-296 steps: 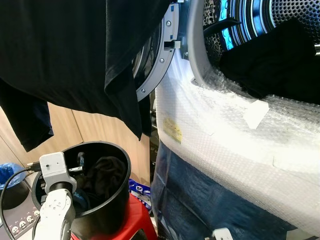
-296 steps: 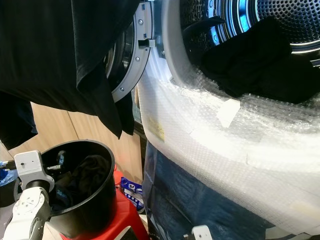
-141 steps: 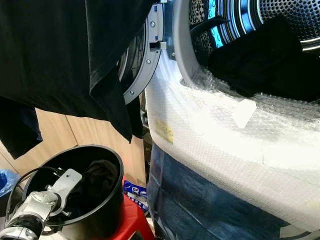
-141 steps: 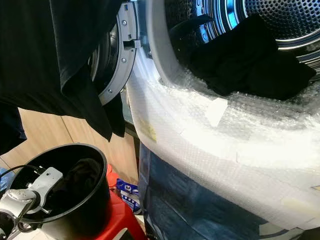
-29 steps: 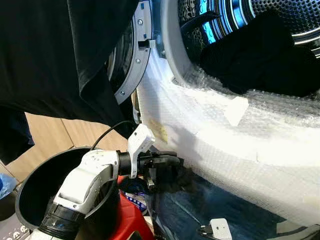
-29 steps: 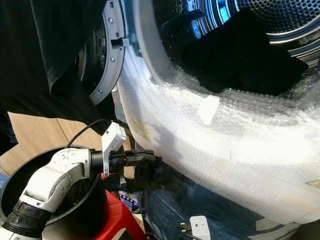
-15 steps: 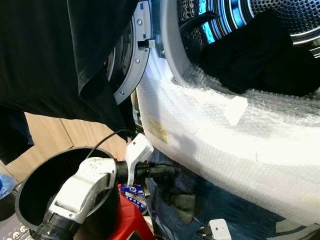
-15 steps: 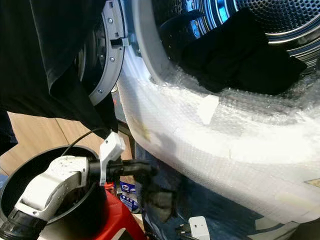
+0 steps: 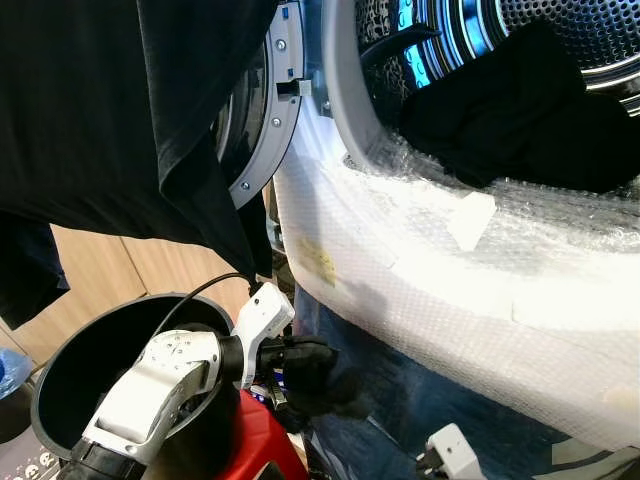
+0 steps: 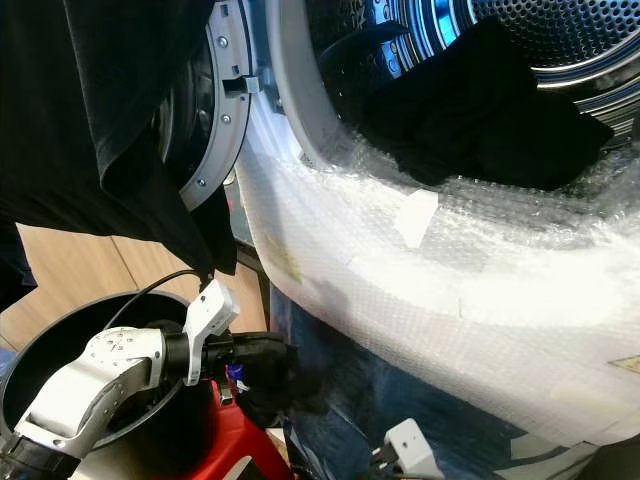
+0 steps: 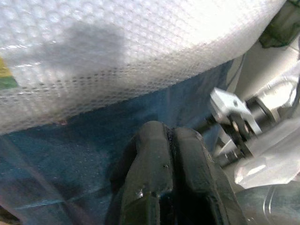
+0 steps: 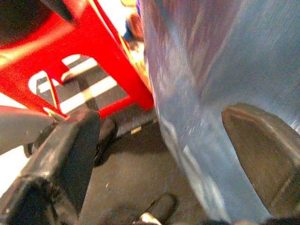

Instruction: Clothes washing

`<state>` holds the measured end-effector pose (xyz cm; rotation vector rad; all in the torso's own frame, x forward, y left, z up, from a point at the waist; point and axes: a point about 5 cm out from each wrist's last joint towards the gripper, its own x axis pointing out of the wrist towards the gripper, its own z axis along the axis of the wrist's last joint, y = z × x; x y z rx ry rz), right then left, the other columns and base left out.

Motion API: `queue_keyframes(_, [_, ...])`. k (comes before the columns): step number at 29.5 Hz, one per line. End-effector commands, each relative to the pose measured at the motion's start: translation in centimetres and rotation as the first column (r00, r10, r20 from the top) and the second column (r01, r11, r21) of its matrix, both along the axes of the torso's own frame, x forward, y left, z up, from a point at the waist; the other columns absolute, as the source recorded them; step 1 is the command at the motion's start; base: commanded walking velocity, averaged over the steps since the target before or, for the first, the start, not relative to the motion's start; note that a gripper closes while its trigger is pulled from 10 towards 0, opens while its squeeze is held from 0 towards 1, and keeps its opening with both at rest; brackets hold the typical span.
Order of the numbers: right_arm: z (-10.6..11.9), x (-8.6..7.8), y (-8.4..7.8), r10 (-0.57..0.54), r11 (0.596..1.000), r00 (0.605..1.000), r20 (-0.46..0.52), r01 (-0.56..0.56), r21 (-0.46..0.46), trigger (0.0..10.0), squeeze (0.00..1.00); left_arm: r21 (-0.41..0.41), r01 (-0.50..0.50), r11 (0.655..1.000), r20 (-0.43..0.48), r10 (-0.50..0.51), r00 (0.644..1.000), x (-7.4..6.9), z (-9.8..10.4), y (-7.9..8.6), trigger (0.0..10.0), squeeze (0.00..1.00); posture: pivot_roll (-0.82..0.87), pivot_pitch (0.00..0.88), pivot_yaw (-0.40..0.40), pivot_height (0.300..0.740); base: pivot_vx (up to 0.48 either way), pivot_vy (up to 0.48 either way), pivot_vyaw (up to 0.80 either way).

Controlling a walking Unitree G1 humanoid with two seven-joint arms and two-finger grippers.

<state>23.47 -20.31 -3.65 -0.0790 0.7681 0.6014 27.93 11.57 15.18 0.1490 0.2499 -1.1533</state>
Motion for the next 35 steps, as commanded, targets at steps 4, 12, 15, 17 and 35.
queue_keyframes(4, [2.3, 2.1, 0.4, 0.094, 0.993, 0.989, 0.117, -0.103, 0.065, 10.0, 1.0, 0.018, 0.022, 1.0, -0.014, -0.021, 1.0, -0.4, -0.3, -0.2, 0.0, 0.0, 0.04, 0.0, 0.058, 0.74, 0.0, 0.0, 0.0])
queue_keyframes(12, [3.9, 3.0, 1.4, 0.194, 0.967, 0.96, 0.201, -0.222, 0.128, 10.0, 1.0, 0.017, 0.031, 0.999, -0.013, -0.031, 0.999, -0.3, -0.1, -0.6, 0.0, 0.0, 0.04, 0.0, 0.061, 0.74, 0.0, 0.0, 0.0])
queue_keyframes(15, [4.1, 3.2, 1.7, 0.203, 0.96, 0.955, 0.217, -0.238, 0.15, 10.0, 1.0, 0.012, 0.035, 0.999, -0.01, -0.035, 0.999, -0.3, 0.0, -0.7, 0.0, 0.0, 0.03, 0.0, 0.062, 0.74, 0.0, 0.0, 0.0])
queue_keyframes(17, [4.4, 3.1, 2.4, 0.239, 0.939, 0.943, 0.232, -0.285, 0.194, 10.0, 1.0, 0.01, 0.04, 0.999, -0.008, -0.04, 0.999, -0.3, 0.0, -0.9, 0.0, 0.0, 0.03, 0.0, 0.061, 0.74, 0.0, 0.0, 0.0])
queue_keyframes(35, [6.0, 4.4, 7.0, 0.297, 0.873, 0.903, 0.311, -0.389, 0.295, 10.0, 0.0, -0.018, 0.092, 0.996, 0.021, -0.092, 0.996, 0.0, 0.9, -2.3, 0.0, 0.0, 0.06, 0.0, 0.047, 0.74, 0.0, 0.0, 0.0])
